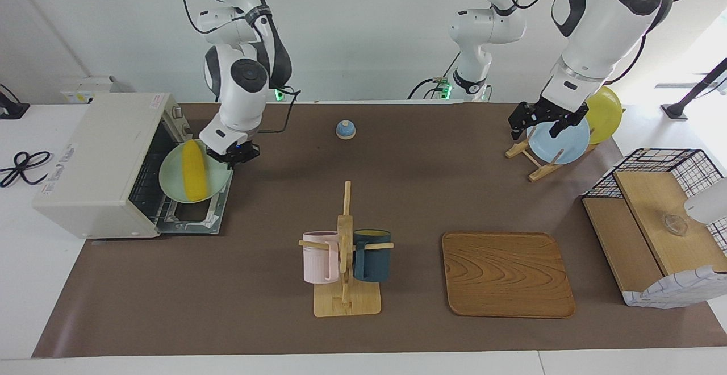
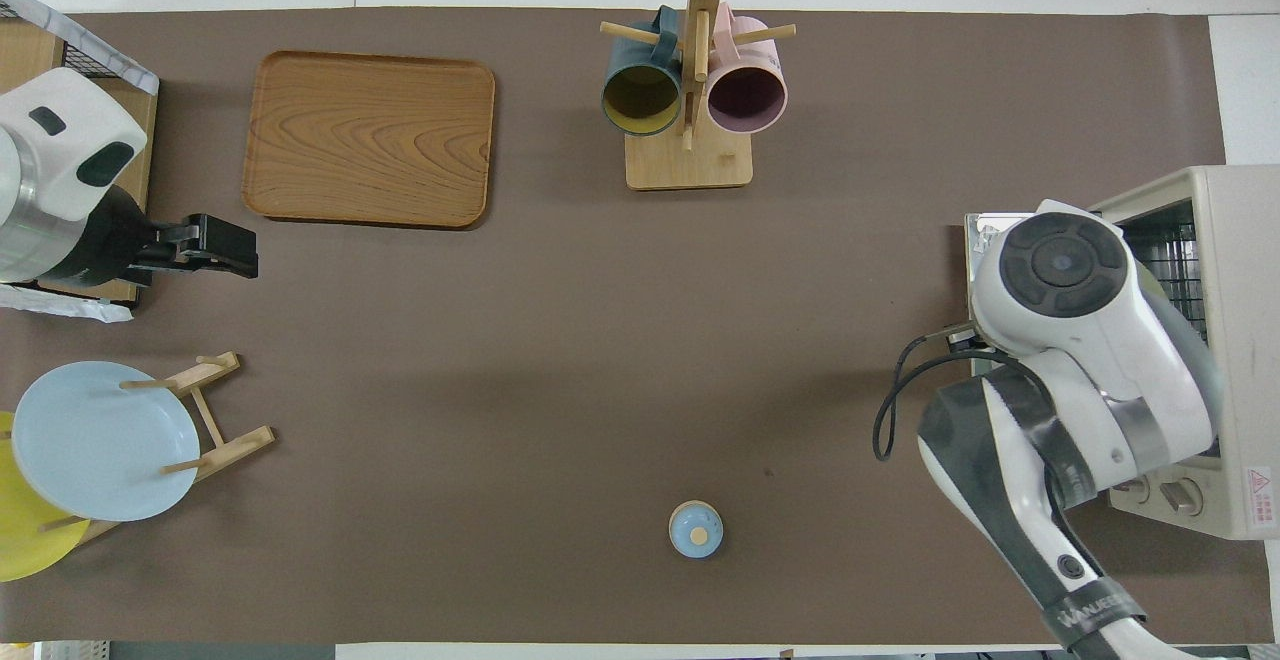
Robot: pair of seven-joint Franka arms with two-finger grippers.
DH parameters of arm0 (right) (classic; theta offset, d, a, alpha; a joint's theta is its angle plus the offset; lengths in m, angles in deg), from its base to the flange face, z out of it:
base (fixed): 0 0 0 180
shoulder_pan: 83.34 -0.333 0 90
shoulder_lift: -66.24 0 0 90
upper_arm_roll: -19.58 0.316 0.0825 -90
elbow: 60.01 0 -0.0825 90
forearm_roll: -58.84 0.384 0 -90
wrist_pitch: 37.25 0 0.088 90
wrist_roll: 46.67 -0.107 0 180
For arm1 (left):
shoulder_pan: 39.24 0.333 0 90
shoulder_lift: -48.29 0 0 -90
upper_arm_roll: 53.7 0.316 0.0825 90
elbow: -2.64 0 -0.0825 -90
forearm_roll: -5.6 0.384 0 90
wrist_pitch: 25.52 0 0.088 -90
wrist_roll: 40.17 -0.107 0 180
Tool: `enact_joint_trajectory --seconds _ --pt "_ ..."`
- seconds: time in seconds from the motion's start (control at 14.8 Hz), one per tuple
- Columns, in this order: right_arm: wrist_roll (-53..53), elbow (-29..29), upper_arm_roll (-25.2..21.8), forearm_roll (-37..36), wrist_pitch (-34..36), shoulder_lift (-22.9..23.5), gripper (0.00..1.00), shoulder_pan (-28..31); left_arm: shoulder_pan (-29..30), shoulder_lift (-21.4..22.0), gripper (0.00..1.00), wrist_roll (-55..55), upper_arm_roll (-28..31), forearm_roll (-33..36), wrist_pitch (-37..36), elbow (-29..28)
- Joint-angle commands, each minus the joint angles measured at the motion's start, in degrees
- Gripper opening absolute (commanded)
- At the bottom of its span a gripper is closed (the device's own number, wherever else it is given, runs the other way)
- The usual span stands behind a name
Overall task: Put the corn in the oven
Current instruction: 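Push the plate onto the oven rack and release it with the right gripper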
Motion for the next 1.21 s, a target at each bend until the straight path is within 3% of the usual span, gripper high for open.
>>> enact_joint_trajectory --seconds 0.0,0.67,0.94,1.15 --pt "3.2 2.2 0.8 -0.2 -0.6 -1.6 0.0 3.6 0.6 0.4 1.0 0.4 -0.2 -0.6 0.4 -0.2" --pt "8.0 6.8 0.7 0.3 -6.9 -2.5 0.02 10.9 0.7 0.4 1.0 0.1 -0.3 -0.4 0.2 0.0" --pt "7.9 7.9 0.7 0.5 -7.4 -3.0 0.03 11.0 0.7 0.4 1.0 0.1 -0.3 -0.3 0.1 0.3" --pt "8.0 7.9 0.7 3.1 -7.4 -3.0 0.19 11.0 0.7 0.7 1.0 0.2 -0.4 -0.3 -1.1 0.5"
